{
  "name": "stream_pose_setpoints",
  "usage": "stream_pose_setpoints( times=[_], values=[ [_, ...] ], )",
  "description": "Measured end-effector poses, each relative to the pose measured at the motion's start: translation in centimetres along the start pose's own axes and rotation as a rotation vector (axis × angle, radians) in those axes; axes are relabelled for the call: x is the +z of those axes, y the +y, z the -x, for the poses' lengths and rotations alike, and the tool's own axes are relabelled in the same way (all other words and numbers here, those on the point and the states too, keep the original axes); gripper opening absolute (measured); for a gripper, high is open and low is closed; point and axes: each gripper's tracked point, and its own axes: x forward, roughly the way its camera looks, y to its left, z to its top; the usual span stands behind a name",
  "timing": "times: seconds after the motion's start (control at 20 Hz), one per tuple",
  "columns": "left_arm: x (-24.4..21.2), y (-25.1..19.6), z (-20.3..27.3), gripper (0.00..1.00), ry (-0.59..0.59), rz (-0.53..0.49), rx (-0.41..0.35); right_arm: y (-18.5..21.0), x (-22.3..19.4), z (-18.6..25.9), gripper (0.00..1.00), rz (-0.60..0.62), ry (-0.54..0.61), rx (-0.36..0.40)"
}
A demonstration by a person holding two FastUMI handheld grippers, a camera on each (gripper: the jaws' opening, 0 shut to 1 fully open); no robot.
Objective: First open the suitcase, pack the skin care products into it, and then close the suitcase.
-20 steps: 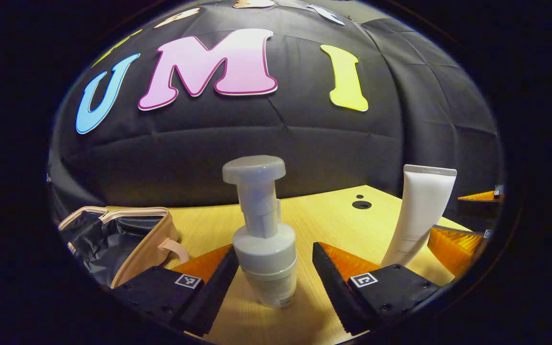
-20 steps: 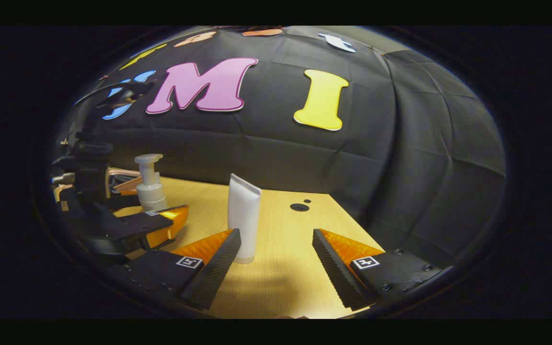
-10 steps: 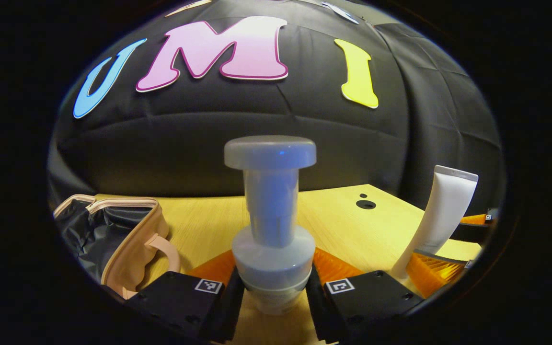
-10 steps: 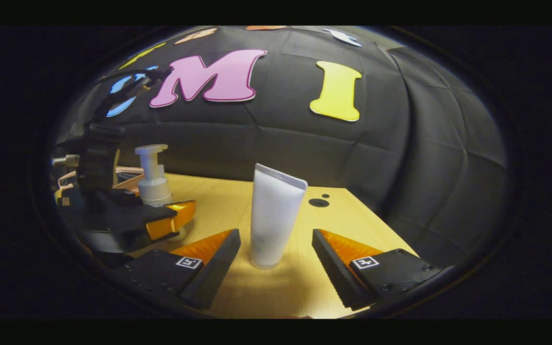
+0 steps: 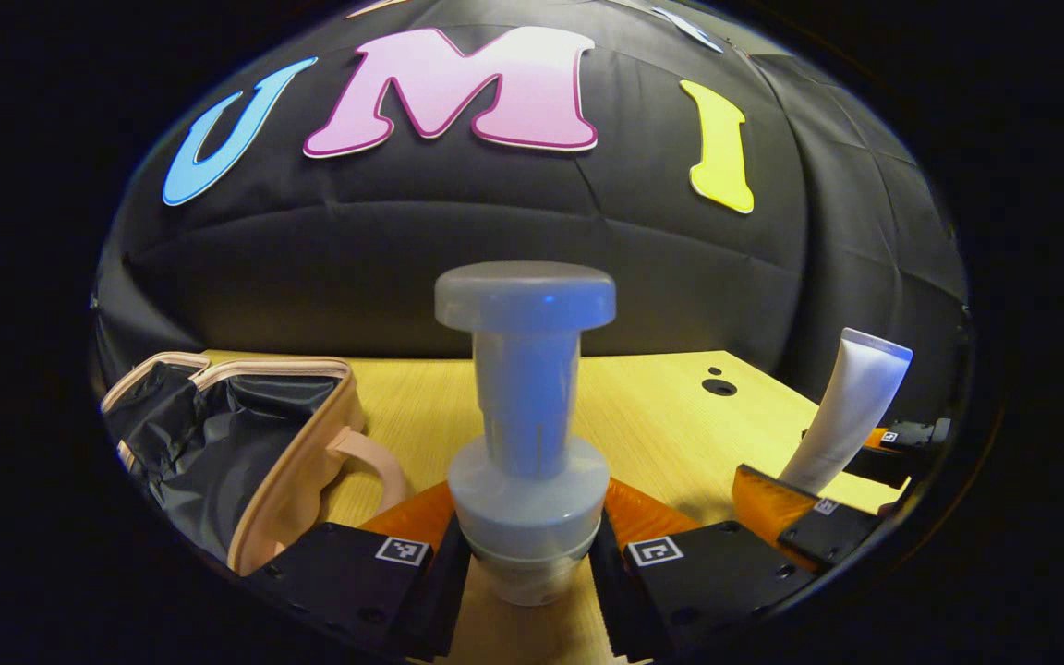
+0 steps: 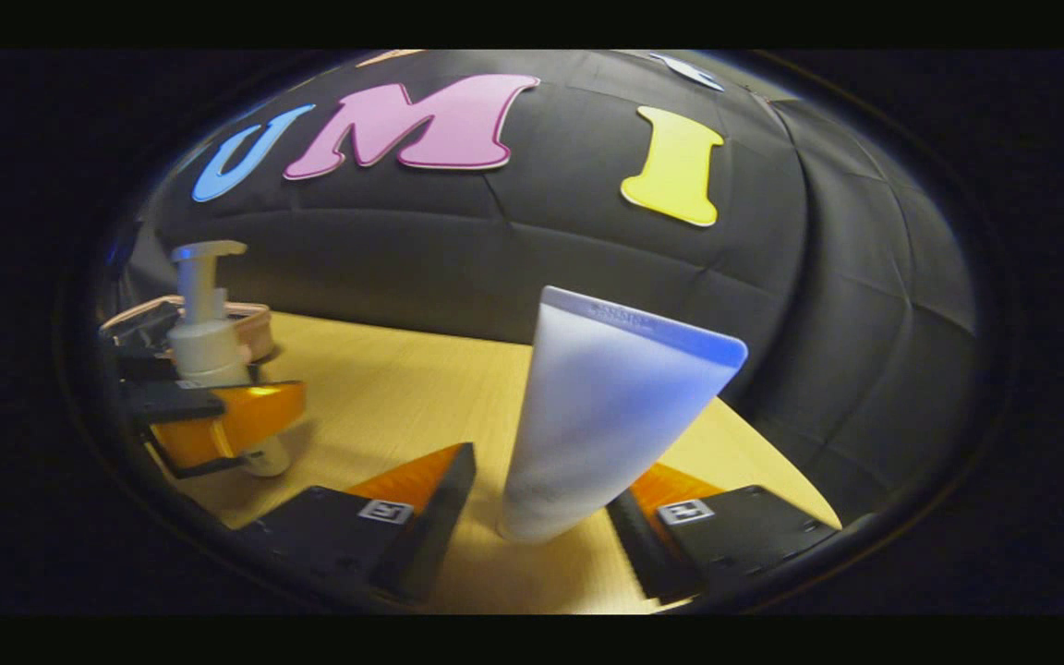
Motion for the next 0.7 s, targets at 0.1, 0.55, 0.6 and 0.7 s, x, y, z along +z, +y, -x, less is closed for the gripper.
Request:
stream_pose_setpoints(
  times=[0.1, 0.55, 0.6, 0.7],
  values=[
    [0.2, 0.4, 0.6, 0.63, -0.001, 0.004, 0.005, 0.3, -0.8, -0.5, 0.59, -0.042, 0.048, 0.028],
    [3.0, 1.2, 3.0, 0.63, -0.054, -0.016, -0.005, 1.2, 0.0, 0.3, 0.39, 0.0, 0.025, 0.066],
    [3.7, 1.5, 3.4, 0.63, -0.058, -0.012, -0.008, 1.4, 0.8, 0.7, 0.39, -0.003, 0.011, 0.071],
    [4.7, 2.3, 4.4, 0.63, -0.045, 0.025, -0.019, 2.5, 2.5, 1.6, 0.38, 0.006, -0.012, 0.094]
  ],
)
